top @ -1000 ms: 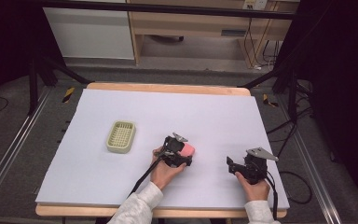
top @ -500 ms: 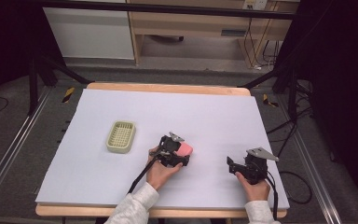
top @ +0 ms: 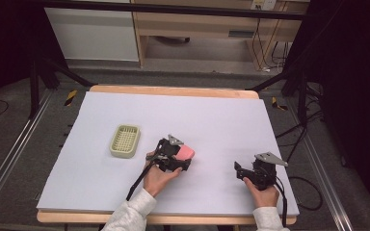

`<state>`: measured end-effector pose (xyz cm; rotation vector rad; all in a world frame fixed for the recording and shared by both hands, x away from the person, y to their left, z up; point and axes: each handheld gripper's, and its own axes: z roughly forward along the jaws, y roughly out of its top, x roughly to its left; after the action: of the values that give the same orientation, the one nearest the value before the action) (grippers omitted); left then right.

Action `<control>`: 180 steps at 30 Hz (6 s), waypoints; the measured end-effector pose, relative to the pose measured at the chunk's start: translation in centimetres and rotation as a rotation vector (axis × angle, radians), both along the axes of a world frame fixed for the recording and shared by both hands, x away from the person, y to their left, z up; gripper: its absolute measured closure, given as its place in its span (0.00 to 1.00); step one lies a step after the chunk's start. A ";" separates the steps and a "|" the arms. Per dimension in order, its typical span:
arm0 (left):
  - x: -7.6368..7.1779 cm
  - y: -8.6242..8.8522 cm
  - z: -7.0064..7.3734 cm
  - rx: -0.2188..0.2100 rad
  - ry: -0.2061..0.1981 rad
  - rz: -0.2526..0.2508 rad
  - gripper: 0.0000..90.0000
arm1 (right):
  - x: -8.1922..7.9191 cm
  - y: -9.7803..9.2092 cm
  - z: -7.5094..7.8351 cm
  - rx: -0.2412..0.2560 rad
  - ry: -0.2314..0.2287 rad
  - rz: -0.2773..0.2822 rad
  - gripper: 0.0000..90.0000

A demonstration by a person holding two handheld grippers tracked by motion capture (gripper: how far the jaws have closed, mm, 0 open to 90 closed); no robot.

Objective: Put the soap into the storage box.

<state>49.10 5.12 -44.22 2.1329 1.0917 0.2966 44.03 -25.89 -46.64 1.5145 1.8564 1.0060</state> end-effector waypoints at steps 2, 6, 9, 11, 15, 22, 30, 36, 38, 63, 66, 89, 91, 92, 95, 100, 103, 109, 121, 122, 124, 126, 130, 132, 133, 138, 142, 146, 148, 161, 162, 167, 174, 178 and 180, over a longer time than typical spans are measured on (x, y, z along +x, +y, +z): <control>-0.1 0.4 0.3 -0.009 -0.002 0.005 0.41 | 0.0 0.0 0.0 0.001 0.001 -0.002 0.16; -0.2 1.6 1.0 -0.011 -0.016 0.016 0.41 | 0.0 0.0 0.0 -0.002 0.000 -0.001 0.16; -0.2 2.3 1.3 -0.014 -0.021 0.027 0.41 | 0.0 0.0 0.0 0.001 -0.001 -0.001 0.16; -0.2 2.8 1.5 -0.013 -0.025 0.030 0.41 | 0.0 0.0 0.0 -0.001 0.000 -0.001 0.16; -0.2 3.4 1.8 -0.016 -0.030 0.038 0.41 | 0.0 0.0 0.0 -0.001 0.001 0.000 0.16; -0.1 5.2 2.4 -0.022 -0.041 0.065 0.41 | 0.0 0.0 0.0 0.000 0.002 0.002 0.16; 0.0 6.9 3.3 -0.022 -0.060 0.093 0.41 | 0.0 0.1 0.0 -0.004 0.000 0.000 0.16; 0.0 8.1 3.8 -0.024 -0.070 0.110 0.41 | 0.0 0.1 -0.1 -0.004 0.002 0.001 0.16; 0.1 8.7 4.0 -0.022 -0.072 0.118 0.41 | 0.0 0.1 -0.1 -0.007 -0.001 0.001 0.16; 1.9 14.6 4.4 -0.013 -0.086 0.251 0.41 | 0.1 0.3 -0.2 -0.015 0.008 0.005 0.16; 2.1 15.1 4.3 -0.031 -0.082 0.258 0.41 | 0.1 0.3 -0.2 -0.014 0.006 0.003 0.16; 3.3 17.2 2.9 -0.018 -0.070 0.313 0.41 | 0.1 0.2 -0.2 -0.009 0.005 0.003 0.16; 3.4 17.3 2.7 -0.012 -0.069 0.318 0.41 | 0.1 0.3 -0.2 -0.013 0.008 0.004 0.16; 3.4 17.3 2.7 -0.012 -0.069 0.318 0.41 | 0.1 0.3 -0.2 -0.013 0.008 0.004 0.16; 3.6 17.5 2.5 -0.008 -0.065 0.324 0.41 | 0.1 0.4 -0.3 -0.019 0.007 0.006 0.16; 4.0 17.5 2.2 -0.008 -0.061 0.330 0.41 | 0.2 0.4 -0.3 -0.020 0.010 0.006 0.16; 4.3 17.4 1.9 -0.004 -0.057 0.333 0.41 | 0.2 0.4 -0.3 -0.022 0.007 0.008 0.16; 4.9 17.5 1.5 0.000 -0.048 0.343 0.41 | 0.2 0.5 -0.3 -0.020 0.011 0.007 0.16; 5.4 17.2 0.7 0.021 -0.039 0.350 0.41 | 0.2 0.5 -0.3 -0.019 0.010 0.009 0.16; 5.4 17.2 0.7 0.021 -0.039 0.350 0.41 | 0.2 0.5 -0.3 -0.019 0.010 0.009 0.16; 5.5 17.2 0.4 0.025 -0.035 0.354 0.41 | 0.2 0.5 -0.3 -0.020 0.011 0.010 0.16; 5.5 17.2 0.3 0.032 -0.034 0.353 0.41 | 0.2 0.5 -0.3 -0.020 0.011 0.010 0.16; 5.5 17.2 0.1 0.038 -0.025 0.352 0.41 | 0.2 0.5 -0.3 -0.019 0.011 0.008 0.16; 5.6 17.2 0.0 0.039 -0.024 0.353 0.41 | 0.2 0.5 -0.3 -0.020 0.010 0.009 0.16; 5.6 17.2 -0.1 0.041 -0.023 0.355 0.41 | 0.2 0.5 -0.3 -0.020 0.011 0.009 0.16; 5.6 17.2 -0.2 0.044 -0.019 0.357 0.41 | 0.2 0.5 -0.3 -0.020 0.011 0.009 0.16; 5.6 17.1 -0.3 0.046 -0.017 0.358 0.41 | 0.2 0.5 -0.3 -0.020 0.011 0.010 0.16; 5.7 17.0 -0.5 0.051 -0.010 0.359 0.41 | 0.2 0.5 -0.3 -0.020 0.011 0.012 0.16; 5.7 17.0 -0.6 0.052 -0.012 0.360 0.41 | 0.2 0.5 -0.3 -0.020 0.011 0.012 0.16; 5.8 16.8 -0.8 0.065 -0.009 0.366 0.41 | 0.2 0.5 -0.3 -0.020 0.011 0.015 0.16; 5.8 16.8 -0.8 0.066 -0.008 0.367 0.41 | 0.2 0.5 -0.3 -0.020 0.011 0.016 0.16; 5.6 17.0 -0.4 0.043 -0.038 0.369 0.41 | 0.2 0.5 -0.3 -0.020 0.009 0.017 0.16; 5.0 17.5 0.7 -0.010 -0.087 0.374 0.38 | 0.2 0.5 -0.2 -0.020 0.008 0.017 0.16; 4.7 17.5 0.9 -0.019 -0.102 0.368 0.37 | 0.2 0.5 -0.2 -0.018 0.008 0.016 0.16; 4.4 17.4 1.2 -0.028 -0.111 0.357 0.36 | 0.2 0.5 -0.2 -0.017 0.007 0.016 0.16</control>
<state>53.53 22.54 -43.06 1.8657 1.3988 0.5547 44.20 -25.40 -46.84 1.4977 1.8799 0.9902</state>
